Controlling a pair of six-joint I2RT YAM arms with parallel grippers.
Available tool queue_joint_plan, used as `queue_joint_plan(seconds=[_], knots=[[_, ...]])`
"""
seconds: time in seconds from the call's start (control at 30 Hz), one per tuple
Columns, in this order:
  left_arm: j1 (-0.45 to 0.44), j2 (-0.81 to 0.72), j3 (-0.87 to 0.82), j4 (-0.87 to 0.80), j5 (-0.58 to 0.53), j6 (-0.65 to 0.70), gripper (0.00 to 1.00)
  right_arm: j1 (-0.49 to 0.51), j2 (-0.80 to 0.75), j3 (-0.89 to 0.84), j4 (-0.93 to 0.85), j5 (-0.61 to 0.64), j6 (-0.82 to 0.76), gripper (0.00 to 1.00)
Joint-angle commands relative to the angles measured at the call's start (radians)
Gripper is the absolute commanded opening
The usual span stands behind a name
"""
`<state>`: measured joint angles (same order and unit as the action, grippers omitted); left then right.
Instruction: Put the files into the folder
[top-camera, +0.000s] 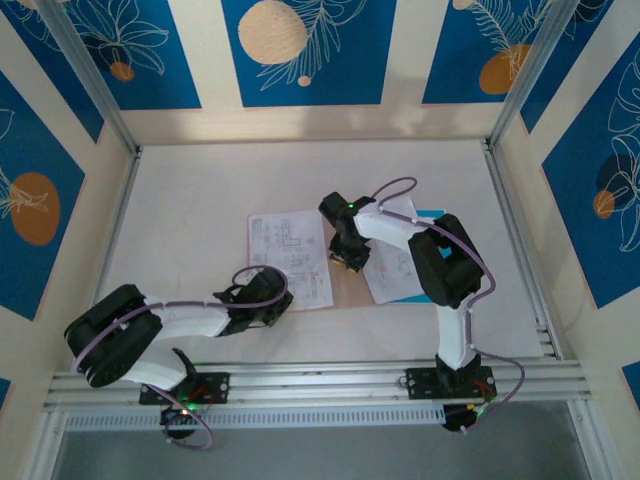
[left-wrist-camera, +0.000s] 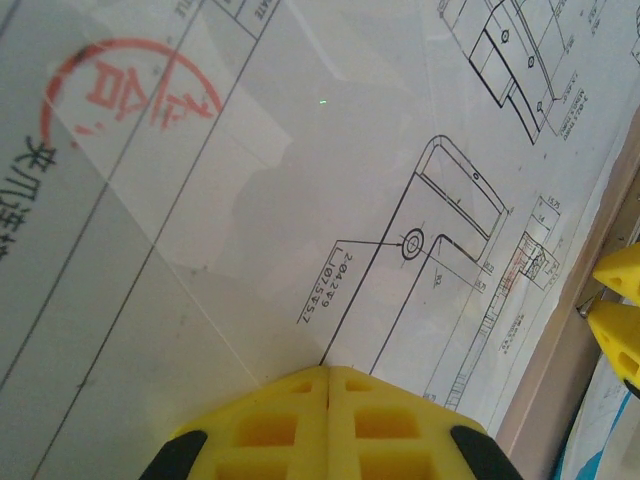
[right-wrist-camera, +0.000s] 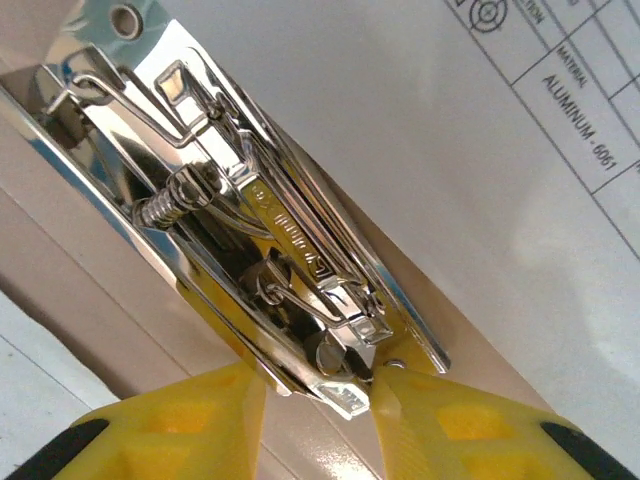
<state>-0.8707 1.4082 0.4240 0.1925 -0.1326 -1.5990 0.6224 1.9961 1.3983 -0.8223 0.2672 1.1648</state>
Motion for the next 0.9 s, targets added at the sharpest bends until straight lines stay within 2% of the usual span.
queue_joint_plan(seconds=[0.0,0.1,0.2,0.33,0.47,0.73,0.87], knots=[[0.007,0.031,-0.056,-0.200,-0.018,-0.022,0.00,-0.012,0.061,0.010,-0.055,0.114,-0.021,0.37],[0.007,0.028,-0.056,-0.203,-0.018,-0.019,0.00,-0.010,0.053,0.027,-0.055,0.109,-0.036,0.36],[0.007,0.030,-0.055,-0.202,-0.018,-0.017,0.00,0.016,-0.017,0.000,0.004,0.103,-0.059,0.36],[0.008,0.045,-0.048,-0.191,-0.013,-0.018,0.00,0.046,-0.062,-0.003,0.026,0.079,-0.080,0.28],[0.008,0.044,-0.044,-0.195,-0.011,-0.013,0.00,0.036,-0.064,-0.031,0.032,0.034,-0.105,0.28],[0.009,0.061,-0.041,-0.181,-0.009,-0.013,0.00,0.023,-0.112,-0.120,0.131,-0.076,-0.197,0.42],[0.009,0.067,-0.036,-0.177,-0.007,-0.013,0.00,-0.001,-0.173,-0.188,0.197,-0.123,-0.188,0.38]])
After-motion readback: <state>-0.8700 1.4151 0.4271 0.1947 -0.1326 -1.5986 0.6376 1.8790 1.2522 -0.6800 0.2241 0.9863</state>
